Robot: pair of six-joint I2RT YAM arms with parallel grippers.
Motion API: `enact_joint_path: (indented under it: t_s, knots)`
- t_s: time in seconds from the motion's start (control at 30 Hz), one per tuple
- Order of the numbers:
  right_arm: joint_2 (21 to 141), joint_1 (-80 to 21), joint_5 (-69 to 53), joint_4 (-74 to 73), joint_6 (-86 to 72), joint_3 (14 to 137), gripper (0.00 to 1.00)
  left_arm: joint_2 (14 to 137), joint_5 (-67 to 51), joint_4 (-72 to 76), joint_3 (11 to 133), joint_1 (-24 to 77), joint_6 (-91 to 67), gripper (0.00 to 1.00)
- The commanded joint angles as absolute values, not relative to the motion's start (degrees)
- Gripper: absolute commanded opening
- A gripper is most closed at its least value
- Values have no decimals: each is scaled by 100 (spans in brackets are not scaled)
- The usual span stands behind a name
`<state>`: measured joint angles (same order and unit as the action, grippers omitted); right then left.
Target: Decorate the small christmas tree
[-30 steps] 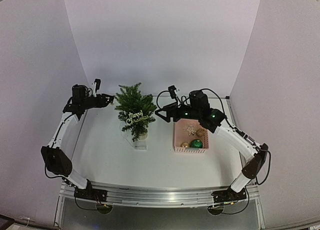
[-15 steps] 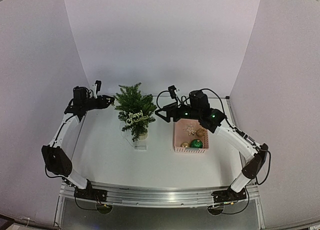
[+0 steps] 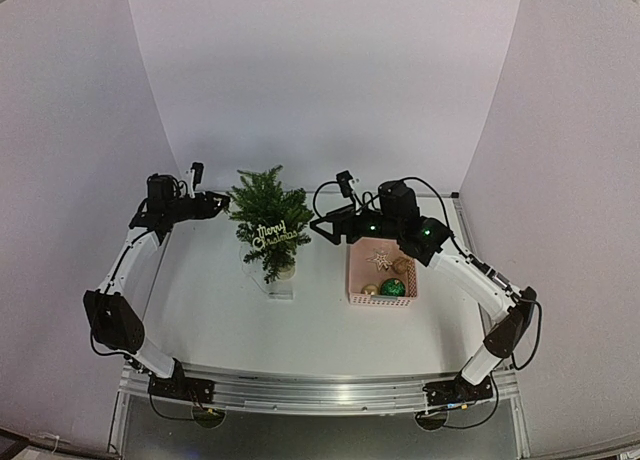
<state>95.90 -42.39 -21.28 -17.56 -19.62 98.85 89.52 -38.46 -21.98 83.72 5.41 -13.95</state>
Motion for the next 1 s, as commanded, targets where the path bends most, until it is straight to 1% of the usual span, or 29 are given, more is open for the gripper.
enact_joint_path:
  t_s: [0.0,0.17,0.27,0.7,0.87,0.97]
  knots:
    - [9378,-4211,-2217,-1596,-1977,9861,82,8745,-4010,-2042,8445,503,-1366,60]
    - [9352,-4210,-2207,-1599,-1984,9840,82,8729,-3983,-2098,8455,497,-1312,75]
    - [9357,-4211,-2210,-1591,-1986,9840,82,8728,-3983,-2100,8469,500,-1302,76]
    - [9266,-4210,-1984,-1592,-1988,9765,81,8676,-4044,-2150,8599,471,-1009,78]
    - [9151,-4091,-1391,-1705,-2187,9631,81,8568,-4200,-2354,8738,463,-716,80]
    - [9025,-3917,-660,-2102,-2380,9514,82,8373,-4262,-2404,8699,463,-477,83]
